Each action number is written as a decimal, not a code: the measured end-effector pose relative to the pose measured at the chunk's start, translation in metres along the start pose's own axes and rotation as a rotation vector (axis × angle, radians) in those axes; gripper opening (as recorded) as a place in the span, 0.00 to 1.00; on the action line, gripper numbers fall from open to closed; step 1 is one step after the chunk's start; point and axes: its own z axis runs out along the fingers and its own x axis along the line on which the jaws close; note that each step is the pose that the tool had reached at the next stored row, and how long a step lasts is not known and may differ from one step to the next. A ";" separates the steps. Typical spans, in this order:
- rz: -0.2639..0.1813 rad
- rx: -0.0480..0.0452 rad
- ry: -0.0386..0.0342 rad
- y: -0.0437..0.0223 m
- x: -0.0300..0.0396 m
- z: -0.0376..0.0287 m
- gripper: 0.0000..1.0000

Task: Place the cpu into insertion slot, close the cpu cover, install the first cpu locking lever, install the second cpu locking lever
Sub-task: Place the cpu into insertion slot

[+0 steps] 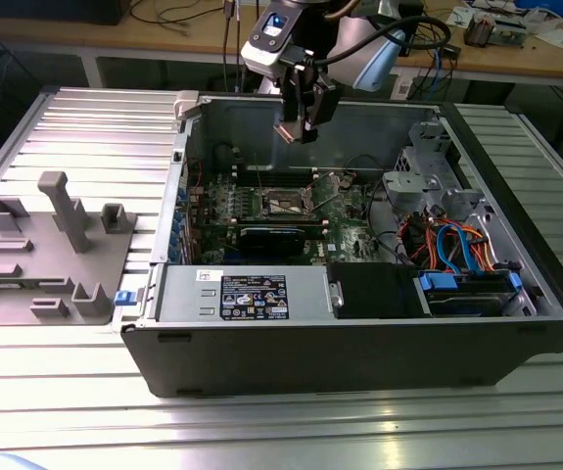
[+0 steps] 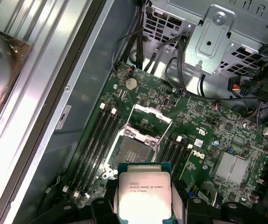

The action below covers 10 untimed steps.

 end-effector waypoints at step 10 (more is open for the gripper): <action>0.008 0.0000 -0.0005 0.0000 0.0000 0.0000 0.54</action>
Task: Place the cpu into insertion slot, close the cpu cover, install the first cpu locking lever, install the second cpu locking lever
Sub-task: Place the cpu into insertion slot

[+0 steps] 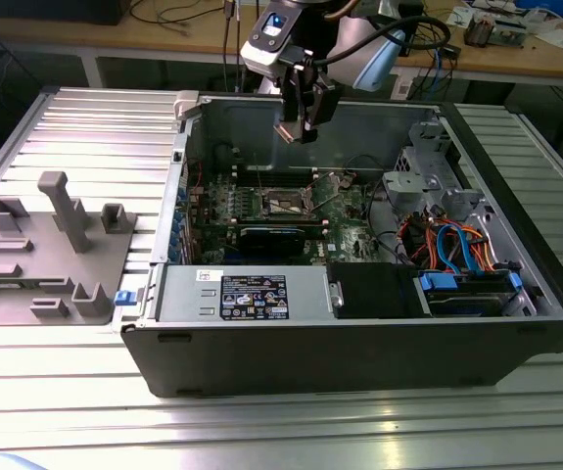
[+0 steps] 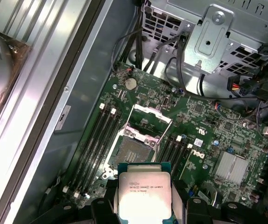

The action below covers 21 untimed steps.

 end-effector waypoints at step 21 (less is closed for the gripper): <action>0.050 0.0002 -0.0026 0.0002 -0.0001 0.0010 0.54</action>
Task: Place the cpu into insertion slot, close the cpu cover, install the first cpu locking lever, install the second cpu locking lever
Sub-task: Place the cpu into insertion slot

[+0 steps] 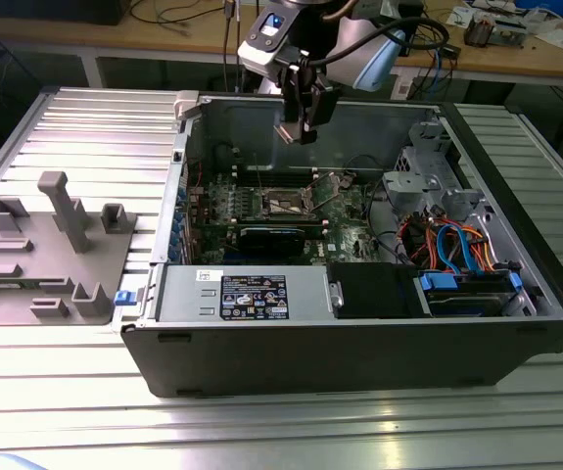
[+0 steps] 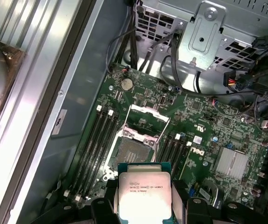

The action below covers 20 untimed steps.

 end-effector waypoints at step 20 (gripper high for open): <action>0.033 0.0003 -0.0020 0.0001 0.0000 0.0007 0.54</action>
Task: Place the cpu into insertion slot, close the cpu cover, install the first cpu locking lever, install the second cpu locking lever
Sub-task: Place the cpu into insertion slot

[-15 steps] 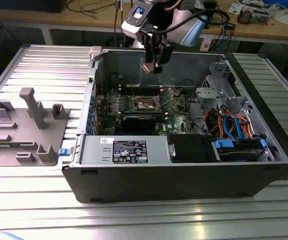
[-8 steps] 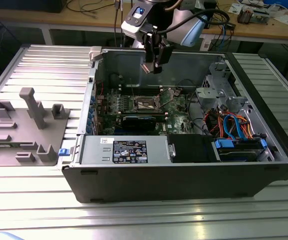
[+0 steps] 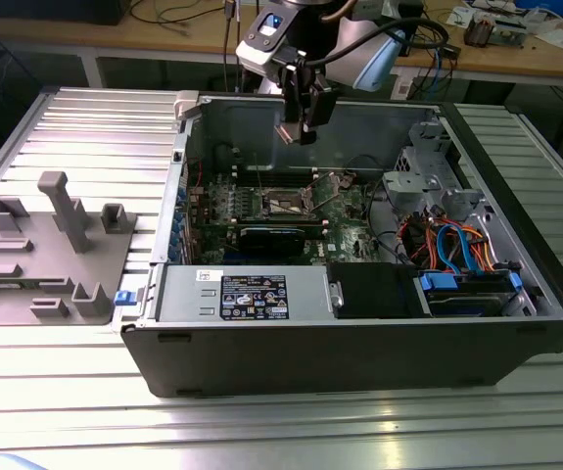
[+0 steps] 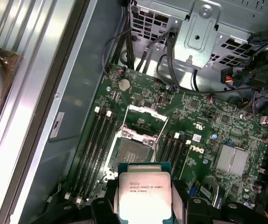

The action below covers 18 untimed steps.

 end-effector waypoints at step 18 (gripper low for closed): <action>0.023 0.0003 -0.0018 0.0003 -0.0001 0.0007 0.54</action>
